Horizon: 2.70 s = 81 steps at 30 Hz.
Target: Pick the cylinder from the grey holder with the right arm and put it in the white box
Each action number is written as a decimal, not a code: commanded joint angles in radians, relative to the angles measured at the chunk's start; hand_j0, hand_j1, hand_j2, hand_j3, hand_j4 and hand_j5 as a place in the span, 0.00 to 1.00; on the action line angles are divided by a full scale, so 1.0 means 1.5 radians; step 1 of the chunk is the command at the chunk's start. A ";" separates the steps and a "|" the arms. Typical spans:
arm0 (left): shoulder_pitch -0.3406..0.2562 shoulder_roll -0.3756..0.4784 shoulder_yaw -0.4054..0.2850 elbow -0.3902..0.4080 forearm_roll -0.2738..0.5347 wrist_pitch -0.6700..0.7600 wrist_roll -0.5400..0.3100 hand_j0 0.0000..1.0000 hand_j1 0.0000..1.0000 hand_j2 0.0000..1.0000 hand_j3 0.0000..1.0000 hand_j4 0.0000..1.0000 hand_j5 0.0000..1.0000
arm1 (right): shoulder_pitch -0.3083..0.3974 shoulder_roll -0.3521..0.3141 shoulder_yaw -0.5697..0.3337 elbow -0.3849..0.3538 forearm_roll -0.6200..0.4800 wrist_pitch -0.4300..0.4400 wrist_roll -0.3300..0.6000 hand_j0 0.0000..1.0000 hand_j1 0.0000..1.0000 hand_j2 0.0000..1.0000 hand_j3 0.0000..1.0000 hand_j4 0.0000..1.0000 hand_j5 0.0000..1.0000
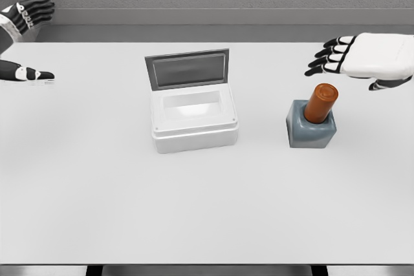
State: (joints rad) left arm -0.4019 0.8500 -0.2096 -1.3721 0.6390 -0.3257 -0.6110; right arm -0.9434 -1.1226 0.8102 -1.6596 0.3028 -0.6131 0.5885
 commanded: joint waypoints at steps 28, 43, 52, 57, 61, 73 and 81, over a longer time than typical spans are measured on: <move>-0.034 -0.080 -0.043 0.061 0.050 0.199 0.000 1.00 1.00 1.00 1.00 1.00 1.00 | 0.003 0.073 0.067 -0.007 0.119 0.001 0.015 0.94 0.94 0.94 0.94 0.94 0.94; -0.047 -0.091 -0.062 0.062 0.049 0.198 0.000 1.00 1.00 1.00 1.00 1.00 1.00 | 0.003 0.082 0.082 -0.003 0.139 0.001 0.015 0.79 0.79 0.79 0.79 0.79 0.79; -0.046 -0.093 -0.061 0.062 0.048 0.198 0.000 1.00 1.00 1.00 1.00 1.00 1.00 | 0.000 0.071 0.082 -0.003 0.140 0.001 0.015 0.67 0.67 0.67 0.67 0.67 0.67; -0.046 -0.093 -0.062 0.061 0.048 0.198 0.000 1.00 1.00 1.00 1.00 1.00 1.00 | 0.000 0.072 0.082 -0.004 0.139 0.001 0.015 0.58 0.58 0.58 0.58 0.58 0.58; -0.044 -0.093 -0.062 0.059 0.046 0.198 0.000 1.00 1.00 1.00 1.00 1.00 1.00 | -0.003 0.072 0.081 -0.005 0.139 0.001 0.015 0.57 0.57 0.57 0.57 0.57 0.57; -0.045 -0.109 -0.069 0.062 0.043 0.198 0.000 1.00 1.00 1.00 1.00 1.00 1.00 | -0.010 0.061 0.071 -0.023 0.138 0.001 0.015 0.53 0.53 0.53 0.53 0.53 0.53; -0.048 -0.110 -0.069 0.063 0.043 0.198 0.000 1.00 1.00 1.00 1.00 1.00 1.00 | -0.033 0.063 0.071 -0.024 0.130 0.001 0.015 0.53 0.53 0.53 0.53 0.53 0.53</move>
State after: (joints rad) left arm -0.4740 0.6851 -0.3128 -1.2774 0.6982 -0.0292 -0.6109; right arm -0.9925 -1.0283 0.9184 -1.6946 0.5018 -0.6131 0.6112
